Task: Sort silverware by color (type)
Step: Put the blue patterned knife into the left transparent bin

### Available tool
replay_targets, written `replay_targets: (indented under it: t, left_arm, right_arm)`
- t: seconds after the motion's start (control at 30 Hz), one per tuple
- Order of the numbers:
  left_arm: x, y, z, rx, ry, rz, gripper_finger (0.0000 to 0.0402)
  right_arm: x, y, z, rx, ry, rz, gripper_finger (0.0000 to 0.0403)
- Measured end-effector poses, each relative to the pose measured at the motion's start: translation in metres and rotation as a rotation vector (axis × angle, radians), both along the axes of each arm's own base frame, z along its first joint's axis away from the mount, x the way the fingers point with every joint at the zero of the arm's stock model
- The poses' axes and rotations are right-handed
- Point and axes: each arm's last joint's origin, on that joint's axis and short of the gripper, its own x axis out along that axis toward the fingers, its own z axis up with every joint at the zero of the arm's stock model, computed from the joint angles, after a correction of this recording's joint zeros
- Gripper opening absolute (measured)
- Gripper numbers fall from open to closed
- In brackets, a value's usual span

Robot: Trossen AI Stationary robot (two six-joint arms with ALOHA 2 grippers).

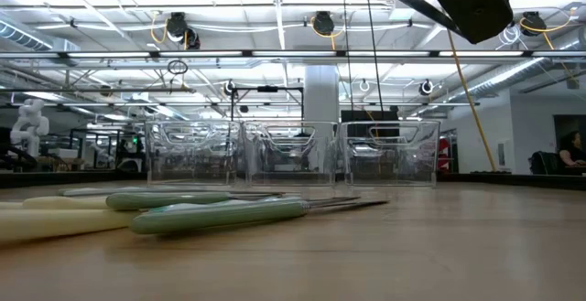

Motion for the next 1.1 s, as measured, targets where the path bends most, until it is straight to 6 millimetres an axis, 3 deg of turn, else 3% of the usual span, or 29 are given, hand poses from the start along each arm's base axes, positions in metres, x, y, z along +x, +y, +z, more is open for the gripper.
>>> replay_targets:
  t: [0.23, 1.1]
  left_arm:
    - [0.0002, 0.0, 0.0002, -0.011, -0.005, 0.001, 0.0081]
    - [0.0017, 0.001, 0.0013, -0.017, -0.013, 0.0, 0.0081]
  right_arm:
    - [0.0002, 0.0002, 0.0, 0.003, -0.002, 0.0, 0.0036]
    - [0.0003, 0.0, -0.0001, 0.005, 0.002, 0.0, 0.0036]
